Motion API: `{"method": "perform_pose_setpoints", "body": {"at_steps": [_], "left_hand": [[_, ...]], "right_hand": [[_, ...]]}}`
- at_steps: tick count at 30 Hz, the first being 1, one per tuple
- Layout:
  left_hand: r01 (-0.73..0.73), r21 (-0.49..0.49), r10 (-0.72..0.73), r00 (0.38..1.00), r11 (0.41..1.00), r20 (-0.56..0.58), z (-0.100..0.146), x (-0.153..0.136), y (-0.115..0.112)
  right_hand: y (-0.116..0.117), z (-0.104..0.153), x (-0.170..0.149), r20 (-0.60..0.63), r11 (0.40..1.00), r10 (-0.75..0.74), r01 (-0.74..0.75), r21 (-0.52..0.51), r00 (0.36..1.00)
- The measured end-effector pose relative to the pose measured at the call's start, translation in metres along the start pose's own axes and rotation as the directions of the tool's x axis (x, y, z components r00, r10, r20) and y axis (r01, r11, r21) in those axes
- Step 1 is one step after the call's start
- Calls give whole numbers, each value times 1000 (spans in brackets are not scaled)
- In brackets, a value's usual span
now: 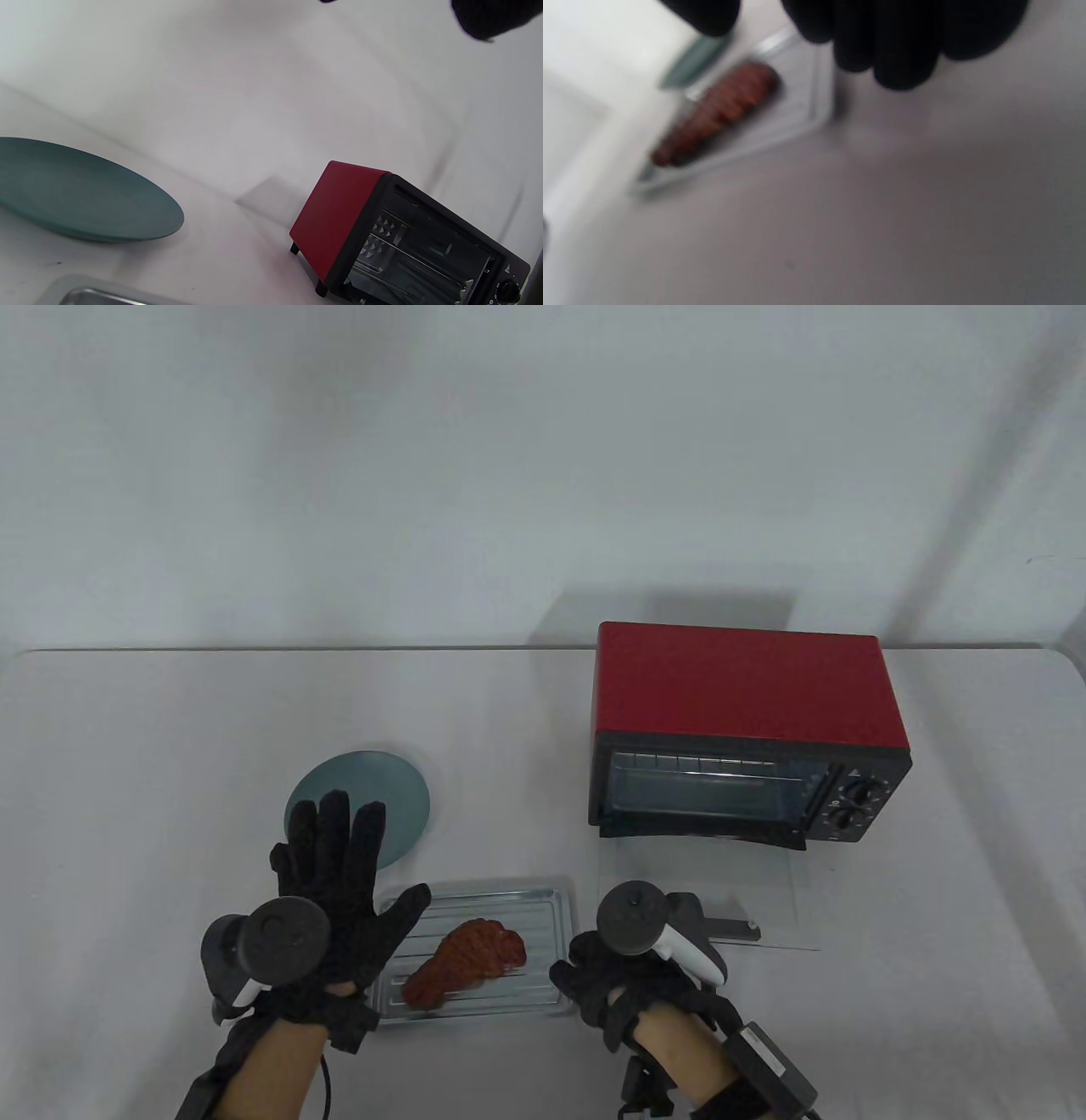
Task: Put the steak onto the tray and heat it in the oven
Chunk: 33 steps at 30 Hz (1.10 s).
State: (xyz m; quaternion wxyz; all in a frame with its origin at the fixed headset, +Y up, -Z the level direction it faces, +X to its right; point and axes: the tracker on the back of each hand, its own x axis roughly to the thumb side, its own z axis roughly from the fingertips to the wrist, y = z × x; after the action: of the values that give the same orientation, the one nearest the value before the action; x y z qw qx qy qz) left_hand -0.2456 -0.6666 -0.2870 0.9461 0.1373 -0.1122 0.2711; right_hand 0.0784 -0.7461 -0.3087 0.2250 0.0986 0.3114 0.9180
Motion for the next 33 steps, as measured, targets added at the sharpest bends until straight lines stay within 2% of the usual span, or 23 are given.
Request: {"method": "perform_pose_setpoints", "body": {"at_steps": [2, 5, 8, 13, 15, 19, 21, 23, 25, 27, 28, 30, 33], "left_hand": [[-4, 1, 4, 1000, 1000, -4, 1, -2, 0], [-25, -2, 25, 1000, 1000, -17, 0, -5, -2], [-22, -12, 22, 999, 1000, -23, 0, -7, -4], [-24, -13, 24, 999, 1000, -28, 0, -7, -6], [-23, -15, 23, 999, 1000, -29, 0, -6, -6], [-17, -18, 17, 999, 1000, -33, -1, -6, -6], [-6, -14, 6, 999, 1000, -33, -2, -7, -5], [-13, -10, 12, 999, 1000, -40, -2, -9, -5], [-16, -8, 16, 999, 1000, -45, -2, -10, -5], [-18, -5, 17, 999, 1000, -47, -1, -12, -4], [-15, -5, 14, 999, 1000, -50, -1, -12, -3], [-14, 3, 15, 998, 1000, -57, -1, -15, -1], [-20, 16, 21, 997, 1000, -70, -1, -19, 2]], "right_hand": [[3, -5, 0, -69, 996, 83, -82, 19, 994], [6, -11, 7, -115, 992, 127, -128, -4, 985], [11, -16, 18, -155, 983, 184, -181, 36, 971], [25, -20, 32, -215, 912, 386, -406, -57, 897], [29, -22, 32, -239, 891, 411, -443, -99, 880], [26, -22, 20, -254, 941, 234, -284, -184, 939], [23, -20, 11, -228, 968, 90, -139, -211, 969], [21, -19, 3, -204, 976, -45, -1, -217, 978], [19, -18, -5, -155, 958, -206, 168, -232, 966], [19, -17, -10, -96, 920, -351, 323, -221, 932], [19, -16, -12, -68, 884, -441, 421, -205, 895], [19, -16, -15, -3, 791, -598, 589, -165, 801], [22, -20, -19, 50, 651, -750, 750, -121, 659]]}}
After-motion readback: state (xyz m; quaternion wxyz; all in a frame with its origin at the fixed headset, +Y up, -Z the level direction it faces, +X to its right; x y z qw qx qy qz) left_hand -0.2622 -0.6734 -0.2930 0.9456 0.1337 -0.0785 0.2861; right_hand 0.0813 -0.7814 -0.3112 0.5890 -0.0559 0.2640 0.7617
